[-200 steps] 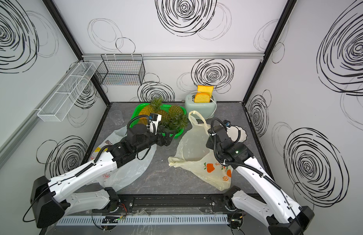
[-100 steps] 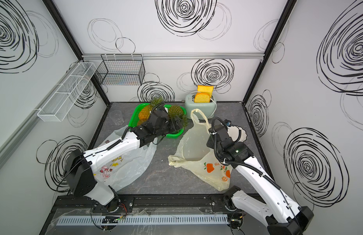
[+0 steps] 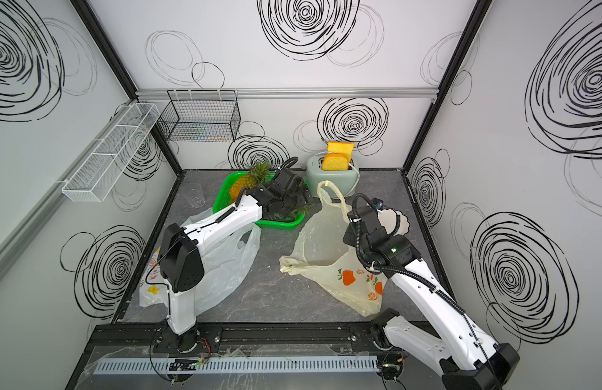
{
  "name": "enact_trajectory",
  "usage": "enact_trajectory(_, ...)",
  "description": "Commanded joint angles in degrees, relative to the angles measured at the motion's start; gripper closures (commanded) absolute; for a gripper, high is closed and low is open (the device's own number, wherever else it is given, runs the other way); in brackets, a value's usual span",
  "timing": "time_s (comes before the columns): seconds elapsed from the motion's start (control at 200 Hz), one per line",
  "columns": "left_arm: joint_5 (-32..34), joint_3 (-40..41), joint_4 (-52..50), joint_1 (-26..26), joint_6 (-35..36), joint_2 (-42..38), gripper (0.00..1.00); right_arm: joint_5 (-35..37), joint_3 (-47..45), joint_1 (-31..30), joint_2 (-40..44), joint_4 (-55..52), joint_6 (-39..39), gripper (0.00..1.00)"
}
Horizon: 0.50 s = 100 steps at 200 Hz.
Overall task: Place the pineapple into a plastic bag & tie a knot
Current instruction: Pick up the pineapple from the basket.
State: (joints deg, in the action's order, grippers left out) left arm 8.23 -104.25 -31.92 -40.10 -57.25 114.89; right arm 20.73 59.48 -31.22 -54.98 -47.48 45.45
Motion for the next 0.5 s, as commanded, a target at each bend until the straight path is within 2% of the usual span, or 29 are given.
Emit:
enact_trajectory(0.0,2.64,-4.72,-4.14,0.94,-0.41,3.79,0.03,-0.34,1.13,0.55,-0.31,0.77,-0.44,1.00)
enact_trajectory(0.23,3.65,-12.48,-7.32,2.21,0.86,11.76,0.03,-1.21,1.17,1.39,-0.14,0.76,-0.98,1.00)
enact_trajectory(0.445,4.76,-12.06,-3.46,2.04,3.64,13.11,0.00,-1.82,0.82,1.93,-0.13,1.10,-1.09,1.00)
enact_trajectory(0.495,4.82,-10.80,-2.43,2.14,3.57,12.83,0.05,-1.90,0.82,2.00,-0.13,1.25,-1.09,1.00)
